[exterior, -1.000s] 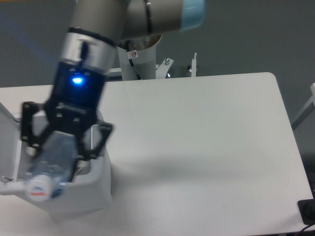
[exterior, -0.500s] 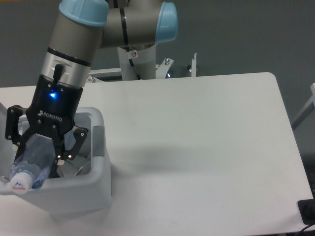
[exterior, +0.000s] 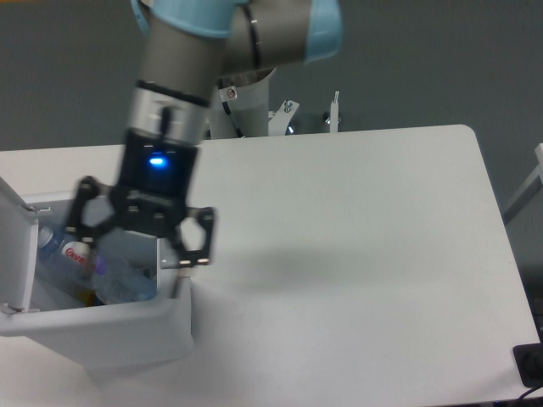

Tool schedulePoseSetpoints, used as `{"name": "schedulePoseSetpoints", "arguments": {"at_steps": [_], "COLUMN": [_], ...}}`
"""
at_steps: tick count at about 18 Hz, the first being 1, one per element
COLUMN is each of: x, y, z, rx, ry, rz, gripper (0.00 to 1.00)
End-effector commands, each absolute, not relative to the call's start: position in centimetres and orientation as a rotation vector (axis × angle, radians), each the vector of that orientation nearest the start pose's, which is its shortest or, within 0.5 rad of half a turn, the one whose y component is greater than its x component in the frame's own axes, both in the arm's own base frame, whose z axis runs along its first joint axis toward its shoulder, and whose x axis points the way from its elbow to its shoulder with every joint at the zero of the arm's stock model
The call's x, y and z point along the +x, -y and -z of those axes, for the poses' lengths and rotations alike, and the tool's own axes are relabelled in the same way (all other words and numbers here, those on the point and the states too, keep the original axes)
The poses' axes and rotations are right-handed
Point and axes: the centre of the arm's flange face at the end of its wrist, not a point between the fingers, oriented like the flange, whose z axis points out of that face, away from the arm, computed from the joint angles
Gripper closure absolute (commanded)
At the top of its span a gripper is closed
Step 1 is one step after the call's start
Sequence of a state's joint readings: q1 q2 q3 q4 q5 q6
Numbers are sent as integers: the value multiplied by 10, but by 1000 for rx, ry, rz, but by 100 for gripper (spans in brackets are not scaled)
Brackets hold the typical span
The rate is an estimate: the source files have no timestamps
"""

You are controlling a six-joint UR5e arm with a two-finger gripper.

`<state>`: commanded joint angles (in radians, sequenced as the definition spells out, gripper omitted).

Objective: Place the trash in the trash can
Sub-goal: 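Release the bottle inside the can and raise the gripper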

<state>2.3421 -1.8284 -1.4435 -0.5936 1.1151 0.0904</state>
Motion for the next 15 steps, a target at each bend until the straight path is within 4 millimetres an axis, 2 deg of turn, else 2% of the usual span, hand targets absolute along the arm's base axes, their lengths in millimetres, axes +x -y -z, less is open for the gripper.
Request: {"name": "schedulePoseSetpoints", "arguments": {"at_steps": [2,5,6,9,12,15], "x": [-353,-370,-374,-373,-379,-388], "y": [-563,-550,-544,-531,-518,-504], "z": [-533,-522,-512,-513,-506,-499], "rx": [-2180,-2253,-2309,-2477,-2588,-2614], "ry": [478,328,269,171,173,210], "rz": [-101,-234,-252,-317,-420,-400], "gripper": [0,0,0,0,0,0]}}
